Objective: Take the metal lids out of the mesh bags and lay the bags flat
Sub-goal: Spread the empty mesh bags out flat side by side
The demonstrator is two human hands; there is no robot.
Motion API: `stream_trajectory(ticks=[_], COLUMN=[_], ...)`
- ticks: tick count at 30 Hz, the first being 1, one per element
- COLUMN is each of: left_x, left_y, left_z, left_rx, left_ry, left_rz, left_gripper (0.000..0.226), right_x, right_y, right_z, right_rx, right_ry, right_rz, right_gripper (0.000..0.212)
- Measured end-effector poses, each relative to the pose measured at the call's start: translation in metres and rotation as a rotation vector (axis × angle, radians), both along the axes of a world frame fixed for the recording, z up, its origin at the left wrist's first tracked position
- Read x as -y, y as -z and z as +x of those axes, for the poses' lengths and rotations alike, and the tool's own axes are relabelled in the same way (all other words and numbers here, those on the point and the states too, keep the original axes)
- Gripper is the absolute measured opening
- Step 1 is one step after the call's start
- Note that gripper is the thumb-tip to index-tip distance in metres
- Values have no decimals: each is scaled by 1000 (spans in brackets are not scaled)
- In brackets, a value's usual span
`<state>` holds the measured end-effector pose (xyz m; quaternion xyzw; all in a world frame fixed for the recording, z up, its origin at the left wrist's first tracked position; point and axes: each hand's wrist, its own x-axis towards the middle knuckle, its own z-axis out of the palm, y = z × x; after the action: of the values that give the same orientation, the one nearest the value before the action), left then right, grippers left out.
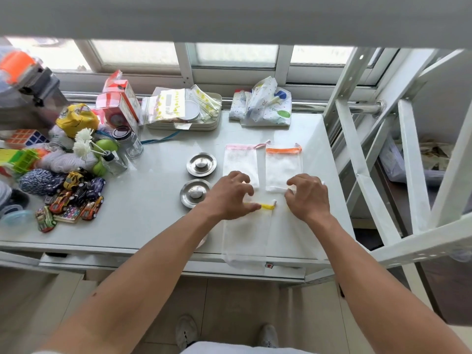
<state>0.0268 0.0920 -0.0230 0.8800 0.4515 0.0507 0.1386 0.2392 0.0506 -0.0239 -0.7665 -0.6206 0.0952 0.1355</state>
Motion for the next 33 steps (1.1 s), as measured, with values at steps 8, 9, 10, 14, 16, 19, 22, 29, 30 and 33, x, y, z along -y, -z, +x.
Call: stream_trajectory(ticks=[8,9,10,14,16,19,22,29,30,33], left_x=[-2,-2,-2,8,18,39,59,98,101,106], left_y=[5,6,8,10,8,4,3,10,12,16], left_z=[-7,-7,-9,-5,2,13,24,55,57,59], left_rx=[-137,-162,-186,-177,-134,-110,-86,-81,-115,-165], left_ry=[-3,-30,-61,-132,-70,87,176,265,258,240], left_rz=[176,210,248,327,310,225,163,66,38,-2], left_gripper=[18,15,11,22,31,39,43,56,58,56], right_x=[7,8,9,15,16,20,21,17,17,16], right_y=[-11,-10,-9,-9,-11,-12,-9,-8,-8,-10], right_z=[36,40,44,48,48,45,39,26,27,30], right_rx=[-111,-144,-175,-239,-252,-276,-305,-302,-303,-270], right_ry=[216,265,303,355,371,381,385,389,389,388], right_rz=[-68,-109,-143,-188,-223,-282,-268,-277,-285,-196], right_gripper=[40,43,44,43,37,25,18,21,19,18])
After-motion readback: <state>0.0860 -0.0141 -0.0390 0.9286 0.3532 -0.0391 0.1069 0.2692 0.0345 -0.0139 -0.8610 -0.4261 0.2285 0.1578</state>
